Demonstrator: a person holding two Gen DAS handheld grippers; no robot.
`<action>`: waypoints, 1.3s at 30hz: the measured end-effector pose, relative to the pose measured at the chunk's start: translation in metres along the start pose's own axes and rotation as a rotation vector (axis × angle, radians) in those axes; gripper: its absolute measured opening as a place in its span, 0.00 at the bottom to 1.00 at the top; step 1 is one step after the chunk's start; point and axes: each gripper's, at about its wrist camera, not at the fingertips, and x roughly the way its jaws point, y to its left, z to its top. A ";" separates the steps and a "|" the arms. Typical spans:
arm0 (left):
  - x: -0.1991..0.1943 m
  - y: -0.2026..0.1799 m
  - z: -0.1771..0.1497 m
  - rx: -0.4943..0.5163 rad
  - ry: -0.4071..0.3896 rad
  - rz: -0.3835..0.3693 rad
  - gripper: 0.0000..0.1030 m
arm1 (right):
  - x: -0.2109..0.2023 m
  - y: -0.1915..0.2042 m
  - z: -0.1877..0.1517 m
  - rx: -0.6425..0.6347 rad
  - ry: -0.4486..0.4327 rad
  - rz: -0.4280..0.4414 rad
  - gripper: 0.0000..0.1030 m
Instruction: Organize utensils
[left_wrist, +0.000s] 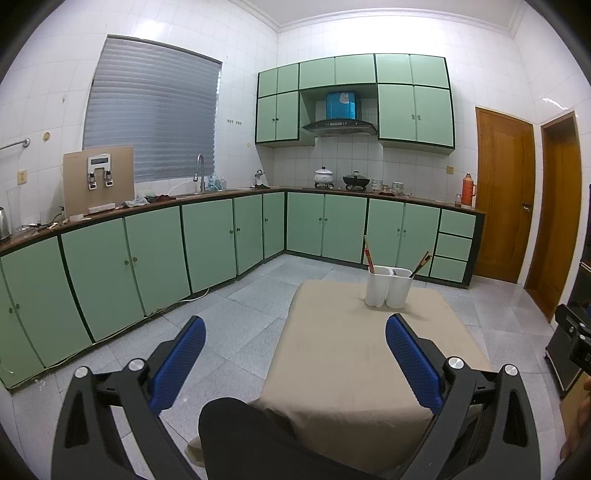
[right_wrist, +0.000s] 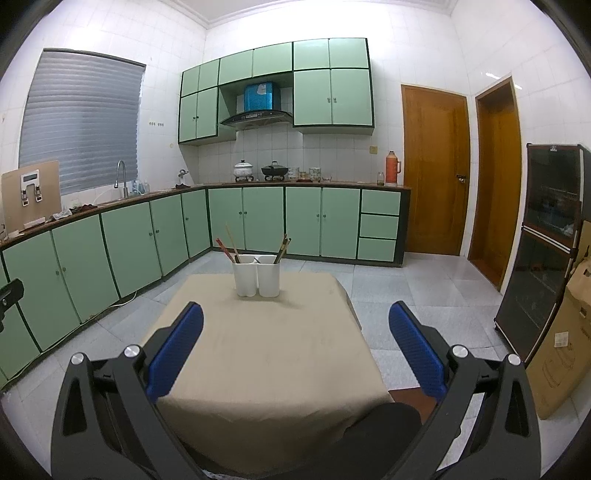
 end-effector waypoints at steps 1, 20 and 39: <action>0.000 0.000 0.000 0.001 0.001 -0.002 0.93 | 0.000 0.000 0.000 0.001 0.000 0.000 0.95; -0.001 0.000 0.005 0.005 -0.002 -0.002 0.93 | 0.000 -0.002 0.001 0.004 -0.005 -0.002 0.95; -0.001 0.001 0.006 0.004 -0.001 -0.003 0.93 | 0.000 -0.003 0.001 0.005 -0.004 0.000 0.95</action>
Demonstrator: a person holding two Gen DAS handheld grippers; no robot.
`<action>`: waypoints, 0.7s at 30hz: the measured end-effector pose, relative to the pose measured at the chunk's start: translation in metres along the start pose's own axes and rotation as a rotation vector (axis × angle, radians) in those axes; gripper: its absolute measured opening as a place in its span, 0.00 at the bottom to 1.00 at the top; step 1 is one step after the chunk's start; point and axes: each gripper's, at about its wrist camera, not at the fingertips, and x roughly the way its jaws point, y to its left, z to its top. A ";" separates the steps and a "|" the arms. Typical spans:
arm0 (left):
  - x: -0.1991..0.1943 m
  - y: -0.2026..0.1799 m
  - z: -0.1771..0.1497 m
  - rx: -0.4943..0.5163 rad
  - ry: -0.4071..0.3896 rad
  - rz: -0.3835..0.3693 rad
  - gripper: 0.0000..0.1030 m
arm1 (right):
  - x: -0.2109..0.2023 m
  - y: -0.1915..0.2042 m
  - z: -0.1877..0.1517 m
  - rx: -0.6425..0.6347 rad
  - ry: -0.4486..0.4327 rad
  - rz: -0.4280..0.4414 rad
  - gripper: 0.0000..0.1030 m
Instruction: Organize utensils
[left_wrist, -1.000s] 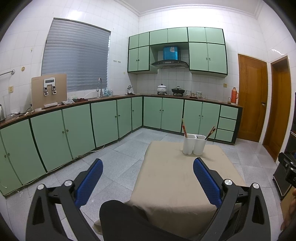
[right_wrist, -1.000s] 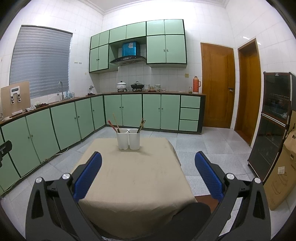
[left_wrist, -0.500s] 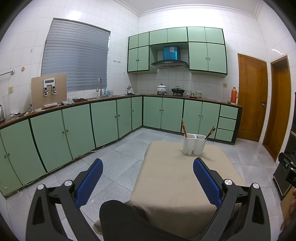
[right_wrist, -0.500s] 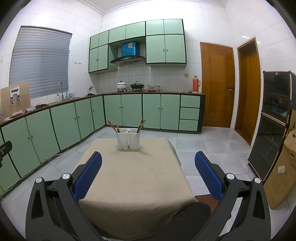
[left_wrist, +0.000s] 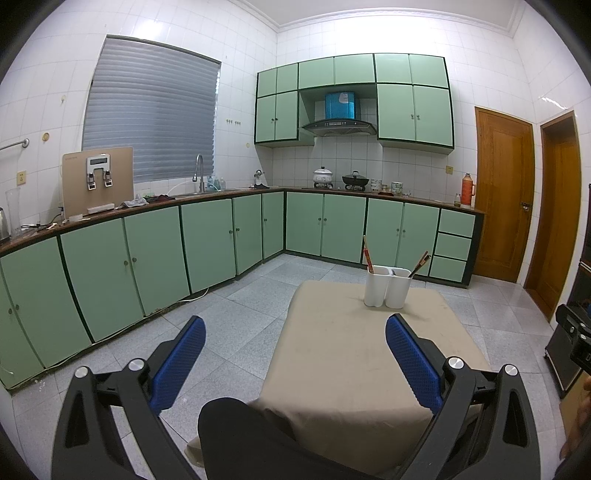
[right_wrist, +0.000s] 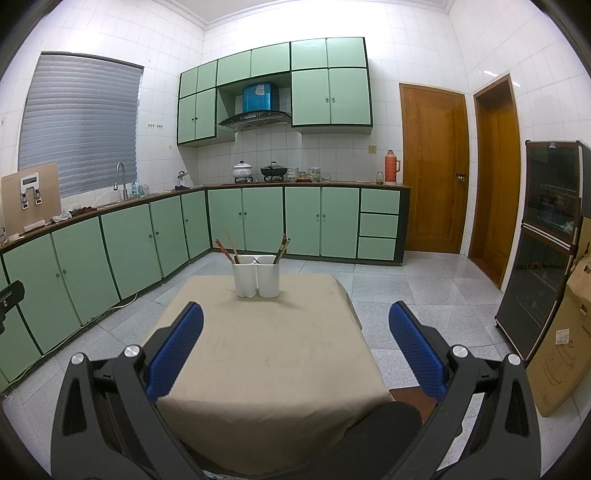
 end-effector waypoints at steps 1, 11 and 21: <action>0.000 0.000 0.000 0.001 0.000 0.001 0.93 | 0.000 0.000 0.000 0.000 0.000 0.000 0.95; -0.001 -0.002 0.000 0.001 0.001 0.001 0.93 | -0.001 0.001 -0.002 0.001 0.002 0.001 0.95; -0.001 -0.003 -0.001 0.001 0.002 0.000 0.93 | 0.000 0.000 -0.001 0.001 0.002 0.002 0.95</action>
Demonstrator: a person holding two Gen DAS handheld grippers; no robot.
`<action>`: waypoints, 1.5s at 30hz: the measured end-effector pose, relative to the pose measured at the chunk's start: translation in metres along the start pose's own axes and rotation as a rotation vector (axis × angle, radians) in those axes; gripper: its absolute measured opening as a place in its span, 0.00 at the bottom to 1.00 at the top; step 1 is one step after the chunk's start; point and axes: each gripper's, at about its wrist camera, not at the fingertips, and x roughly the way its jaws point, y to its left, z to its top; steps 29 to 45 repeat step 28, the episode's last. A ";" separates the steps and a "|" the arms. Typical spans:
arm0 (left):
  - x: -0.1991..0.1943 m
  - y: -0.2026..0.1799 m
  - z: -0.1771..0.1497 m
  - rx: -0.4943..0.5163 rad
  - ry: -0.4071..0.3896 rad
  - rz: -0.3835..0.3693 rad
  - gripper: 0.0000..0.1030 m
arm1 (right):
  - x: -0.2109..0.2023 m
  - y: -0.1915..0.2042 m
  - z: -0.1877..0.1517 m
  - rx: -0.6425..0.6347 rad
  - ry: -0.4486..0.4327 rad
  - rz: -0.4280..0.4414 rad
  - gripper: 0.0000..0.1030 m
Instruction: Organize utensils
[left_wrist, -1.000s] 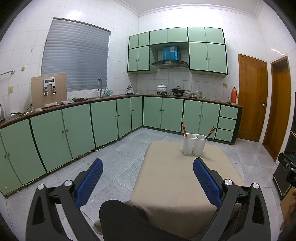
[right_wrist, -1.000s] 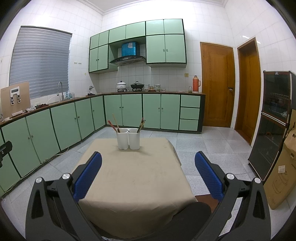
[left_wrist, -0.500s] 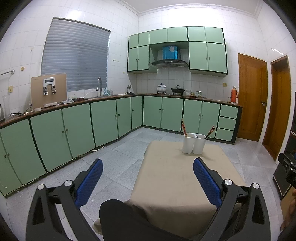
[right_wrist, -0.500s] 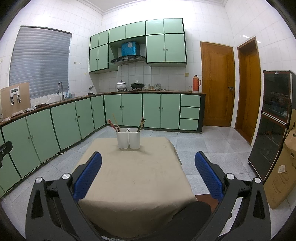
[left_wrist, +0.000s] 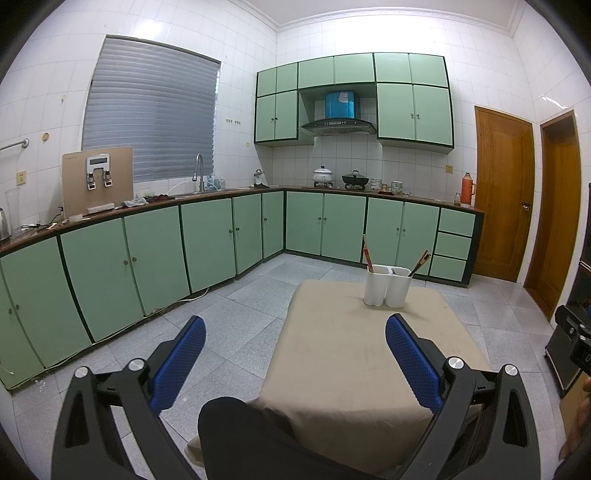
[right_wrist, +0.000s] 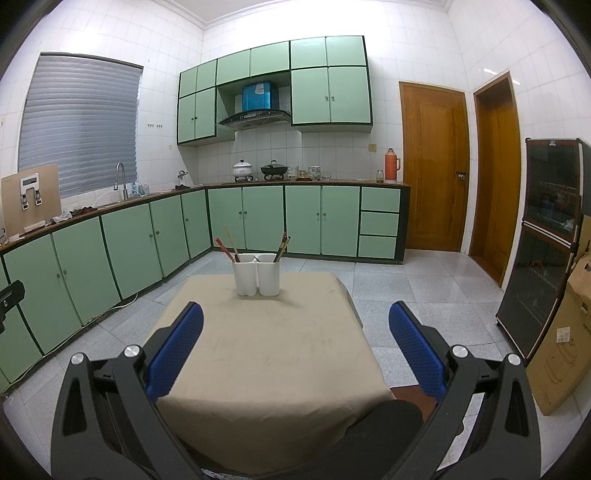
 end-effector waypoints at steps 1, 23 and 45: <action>0.000 0.000 0.000 0.000 -0.001 0.000 0.93 | 0.000 0.000 0.000 0.000 0.000 0.000 0.95; -0.003 -0.004 -0.002 -0.003 -0.007 -0.003 0.93 | 0.000 0.001 -0.002 0.004 0.003 0.000 0.95; -0.004 -0.003 -0.003 -0.003 -0.010 0.000 0.93 | 0.001 0.001 -0.002 0.004 0.002 0.000 0.95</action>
